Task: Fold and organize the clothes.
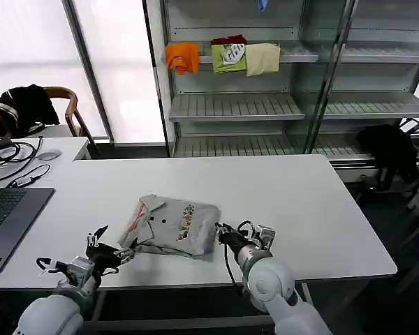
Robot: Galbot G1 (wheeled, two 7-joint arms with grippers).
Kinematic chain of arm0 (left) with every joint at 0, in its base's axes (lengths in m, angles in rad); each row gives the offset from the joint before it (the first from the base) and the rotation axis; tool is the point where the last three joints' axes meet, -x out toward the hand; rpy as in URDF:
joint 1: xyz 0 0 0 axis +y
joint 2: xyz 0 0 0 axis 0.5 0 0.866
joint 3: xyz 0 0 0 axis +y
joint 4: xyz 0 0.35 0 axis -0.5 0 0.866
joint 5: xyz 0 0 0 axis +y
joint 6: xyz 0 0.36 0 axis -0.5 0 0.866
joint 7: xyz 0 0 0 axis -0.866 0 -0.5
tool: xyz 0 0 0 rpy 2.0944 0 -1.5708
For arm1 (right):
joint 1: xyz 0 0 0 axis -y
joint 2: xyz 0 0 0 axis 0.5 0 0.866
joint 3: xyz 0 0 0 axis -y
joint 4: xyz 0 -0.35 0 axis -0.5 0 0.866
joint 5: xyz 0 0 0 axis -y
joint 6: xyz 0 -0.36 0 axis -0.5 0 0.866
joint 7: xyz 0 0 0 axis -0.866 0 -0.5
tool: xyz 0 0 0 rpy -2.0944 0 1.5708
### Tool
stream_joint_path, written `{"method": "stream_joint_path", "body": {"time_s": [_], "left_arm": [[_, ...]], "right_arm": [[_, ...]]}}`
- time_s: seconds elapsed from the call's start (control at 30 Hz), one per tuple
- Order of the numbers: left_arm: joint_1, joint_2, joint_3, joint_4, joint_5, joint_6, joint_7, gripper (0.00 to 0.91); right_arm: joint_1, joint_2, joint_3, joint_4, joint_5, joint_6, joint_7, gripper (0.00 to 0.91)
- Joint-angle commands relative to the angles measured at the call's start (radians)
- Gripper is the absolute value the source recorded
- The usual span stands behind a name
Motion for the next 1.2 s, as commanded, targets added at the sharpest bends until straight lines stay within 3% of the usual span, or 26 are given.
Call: {"method": "stream_joint_path", "body": {"time_s": [0.03,0.27,0.37,0.4,0.43,0.5,0.63,0.9,1.2], "left_arm": [[0.018,-0.001,-0.046,-0.033,-0.033,0.000,-0.009,0.907],[-0.002,0.000,-0.027,-0.013,-0.034,0.000,-0.008,0.907],[-0.010,0.002,-0.026,-0.002,-0.037,0.000,-0.009,0.907],[-0.013,0.003,-0.028,0.003,-0.037,0.000,-0.009,0.907],[-0.015,0.003,-0.030,0.006,-0.038,0.000,-0.008,0.907],[-0.017,0.003,-0.034,0.009,-0.041,0.000,-0.008,0.907],[-0.011,0.001,-0.037,0.004,-0.043,0.000,-0.007,0.907],[-0.003,-0.002,-0.048,-0.001,-0.045,0.000,-0.007,0.907],[-0.021,-0.019,-0.048,0.000,-0.047,0.000,-0.010,0.907]], "right_arm": [[-0.003,0.010,-0.014,-0.003,0.011,0.000,0.012,0.907],[0.009,0.026,-0.028,-0.029,0.009,0.000,0.013,0.907],[0.013,0.033,-0.036,-0.043,-0.004,0.000,0.008,0.705],[0.013,0.037,-0.040,-0.047,-0.007,0.000,0.003,0.474],[0.013,0.040,-0.042,-0.049,-0.008,0.001,0.002,0.302],[0.016,0.047,-0.051,-0.053,-0.013,0.001,0.000,0.171],[0.028,0.052,-0.074,-0.061,-0.017,0.000,0.002,0.000],[0.032,0.043,-0.074,-0.060,-0.029,0.001,0.006,0.000],[0.057,-0.086,-0.058,-0.031,0.005,-0.002,-0.028,0.000]]}}
